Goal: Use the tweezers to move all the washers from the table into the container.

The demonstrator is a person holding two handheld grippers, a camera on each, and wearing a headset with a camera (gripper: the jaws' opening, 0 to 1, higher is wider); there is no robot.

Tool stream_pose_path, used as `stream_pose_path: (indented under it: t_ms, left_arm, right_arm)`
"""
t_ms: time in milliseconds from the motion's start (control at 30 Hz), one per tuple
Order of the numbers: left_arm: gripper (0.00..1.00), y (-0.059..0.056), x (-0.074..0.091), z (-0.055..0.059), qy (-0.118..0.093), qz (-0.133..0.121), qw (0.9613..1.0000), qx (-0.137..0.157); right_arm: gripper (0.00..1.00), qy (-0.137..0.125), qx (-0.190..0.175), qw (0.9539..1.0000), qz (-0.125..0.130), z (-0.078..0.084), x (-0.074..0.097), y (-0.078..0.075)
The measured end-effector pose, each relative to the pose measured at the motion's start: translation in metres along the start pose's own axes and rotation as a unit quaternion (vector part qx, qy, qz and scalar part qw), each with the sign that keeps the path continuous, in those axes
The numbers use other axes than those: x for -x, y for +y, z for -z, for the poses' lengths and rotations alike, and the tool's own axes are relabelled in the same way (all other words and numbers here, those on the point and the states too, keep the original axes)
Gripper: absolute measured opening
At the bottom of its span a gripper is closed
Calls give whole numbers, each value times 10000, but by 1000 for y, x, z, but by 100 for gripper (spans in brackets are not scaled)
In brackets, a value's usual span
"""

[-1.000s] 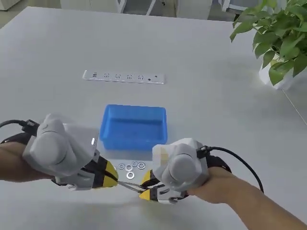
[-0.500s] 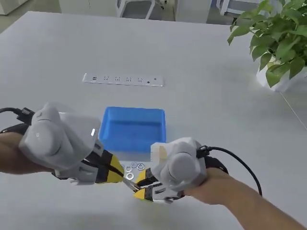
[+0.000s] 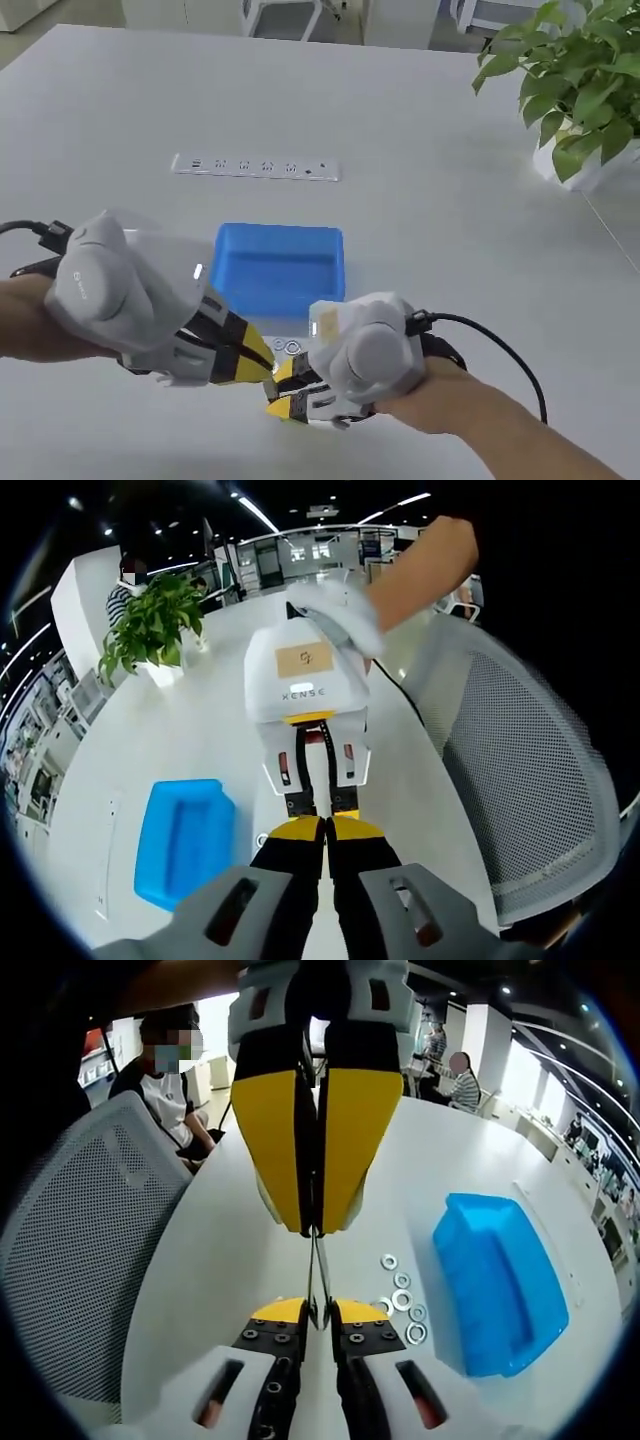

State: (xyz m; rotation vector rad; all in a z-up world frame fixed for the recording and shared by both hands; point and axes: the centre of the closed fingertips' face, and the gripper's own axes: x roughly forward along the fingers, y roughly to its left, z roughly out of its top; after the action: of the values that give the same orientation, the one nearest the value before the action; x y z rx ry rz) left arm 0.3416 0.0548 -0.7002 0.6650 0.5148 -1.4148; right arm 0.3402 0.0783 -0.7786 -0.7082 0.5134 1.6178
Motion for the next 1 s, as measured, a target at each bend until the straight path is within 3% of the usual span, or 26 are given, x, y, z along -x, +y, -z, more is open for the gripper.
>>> stream_pose_path:
  t_ms: [333,1000]
  left_arm:
    - [6,-1,-4,-8,-293,-6,9994,179]
    - [6,-4,-1,-15,-337,-22,9993,189]
  right_arm:
    - [10,-46,-44,10000,-2,3,1,1]
    - [10,18,2,10000,-4,5,3,1]
